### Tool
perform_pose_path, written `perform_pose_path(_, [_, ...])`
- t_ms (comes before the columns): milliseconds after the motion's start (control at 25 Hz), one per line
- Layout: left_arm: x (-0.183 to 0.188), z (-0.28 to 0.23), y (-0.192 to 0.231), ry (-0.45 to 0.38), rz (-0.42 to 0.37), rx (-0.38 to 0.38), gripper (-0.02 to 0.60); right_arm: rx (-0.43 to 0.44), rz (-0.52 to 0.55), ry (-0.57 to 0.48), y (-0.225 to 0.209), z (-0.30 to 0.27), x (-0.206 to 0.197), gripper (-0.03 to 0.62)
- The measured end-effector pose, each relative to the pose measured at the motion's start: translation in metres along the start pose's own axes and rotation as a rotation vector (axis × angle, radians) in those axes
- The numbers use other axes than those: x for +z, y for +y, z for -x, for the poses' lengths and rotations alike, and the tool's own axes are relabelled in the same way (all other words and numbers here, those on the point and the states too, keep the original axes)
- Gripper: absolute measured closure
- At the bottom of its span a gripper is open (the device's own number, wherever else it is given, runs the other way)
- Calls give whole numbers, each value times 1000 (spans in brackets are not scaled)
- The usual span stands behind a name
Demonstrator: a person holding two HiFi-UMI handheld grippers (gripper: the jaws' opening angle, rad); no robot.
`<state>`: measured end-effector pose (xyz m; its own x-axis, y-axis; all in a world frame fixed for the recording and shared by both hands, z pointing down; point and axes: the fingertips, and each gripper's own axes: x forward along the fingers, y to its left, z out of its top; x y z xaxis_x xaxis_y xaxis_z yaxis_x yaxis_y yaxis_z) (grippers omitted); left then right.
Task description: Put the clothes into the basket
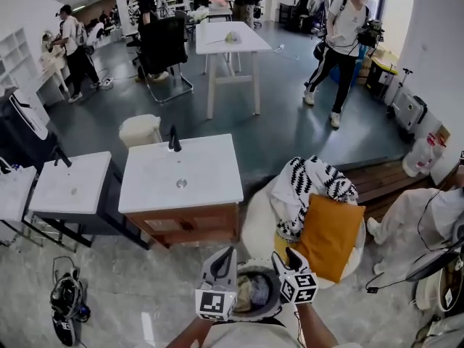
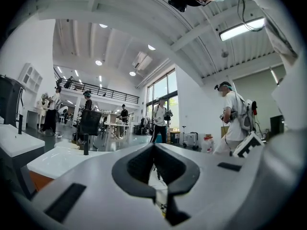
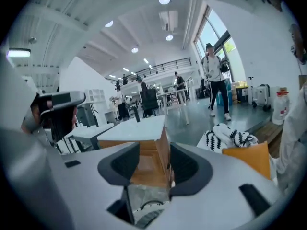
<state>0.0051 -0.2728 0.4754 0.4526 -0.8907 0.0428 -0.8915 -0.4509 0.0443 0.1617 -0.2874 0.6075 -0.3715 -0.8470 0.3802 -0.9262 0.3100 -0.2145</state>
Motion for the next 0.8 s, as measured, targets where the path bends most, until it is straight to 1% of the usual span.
perform_pose_path(240, [38, -8, 11, -55, -4, 22, 577, -67, 93, -217, -12, 36, 109, 408])
perform_pose_path(440, [66, -12, 23, -92, -1, 43, 577, -118, 173, -384, -10, 77, 182, 408])
perform_pose_path(600, [92, -14, 28, -128, -36, 67, 577, -142, 202, -505, -9, 108, 230, 408])
perform_pose_path(800, [123, -10, 34, -186, -66, 89, 577, -184, 211, -600, -10, 136, 264, 410])
